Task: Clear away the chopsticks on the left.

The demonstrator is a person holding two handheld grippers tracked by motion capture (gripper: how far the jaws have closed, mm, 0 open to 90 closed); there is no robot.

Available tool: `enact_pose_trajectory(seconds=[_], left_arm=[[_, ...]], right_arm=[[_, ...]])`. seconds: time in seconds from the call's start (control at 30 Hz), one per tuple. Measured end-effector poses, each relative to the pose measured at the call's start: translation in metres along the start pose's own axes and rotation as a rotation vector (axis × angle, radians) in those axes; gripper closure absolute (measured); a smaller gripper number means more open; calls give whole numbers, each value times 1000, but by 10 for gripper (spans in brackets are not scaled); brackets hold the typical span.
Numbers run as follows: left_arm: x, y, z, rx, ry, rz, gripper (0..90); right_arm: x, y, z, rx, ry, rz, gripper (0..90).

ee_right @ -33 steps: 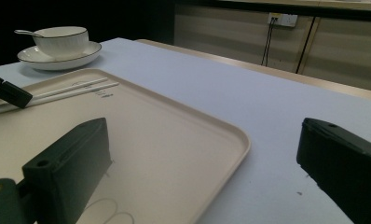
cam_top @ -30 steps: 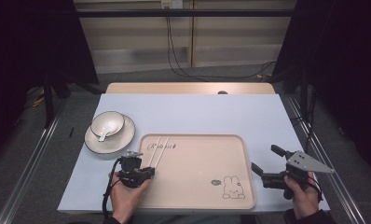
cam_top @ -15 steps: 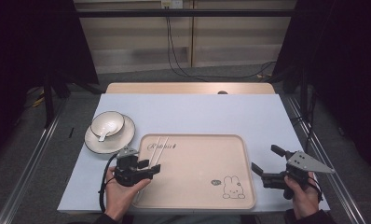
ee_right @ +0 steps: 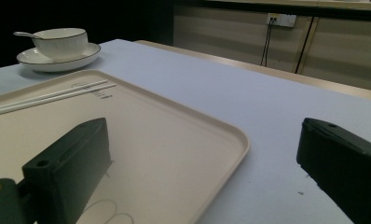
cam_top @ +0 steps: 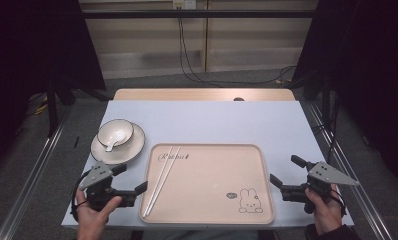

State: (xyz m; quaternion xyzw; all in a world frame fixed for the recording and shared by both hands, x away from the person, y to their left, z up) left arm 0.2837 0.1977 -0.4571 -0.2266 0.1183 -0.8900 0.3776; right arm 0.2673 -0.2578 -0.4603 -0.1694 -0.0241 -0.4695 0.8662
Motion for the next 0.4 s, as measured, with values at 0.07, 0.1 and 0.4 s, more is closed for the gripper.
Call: enact_pose_trajectory(seconds=[0.07, 0.1, 0.4], left_arm=[[-6, -10, -3, 11, -6, -6, 26], [-10, -15, -6, 22, -21, 9, 25], [-25, -27, -11, 51, -89, 12, 17]], right_arm=[[1, 0, 0, 0, 0, -4, 21], [1, 0, 0, 1, 1, -6, 21], [2, 1, -1, 10, 17, -10, 20]])
Point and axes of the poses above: each handheld gripper's, and its own axes: y roughly forward along the jaws, z roughly out of its top, x roughly to its right, the point moved 8 cm from there along y, roughly forward along the jaws, and after that the axes turned 13 degrees about -y, right-handed, at the moved point
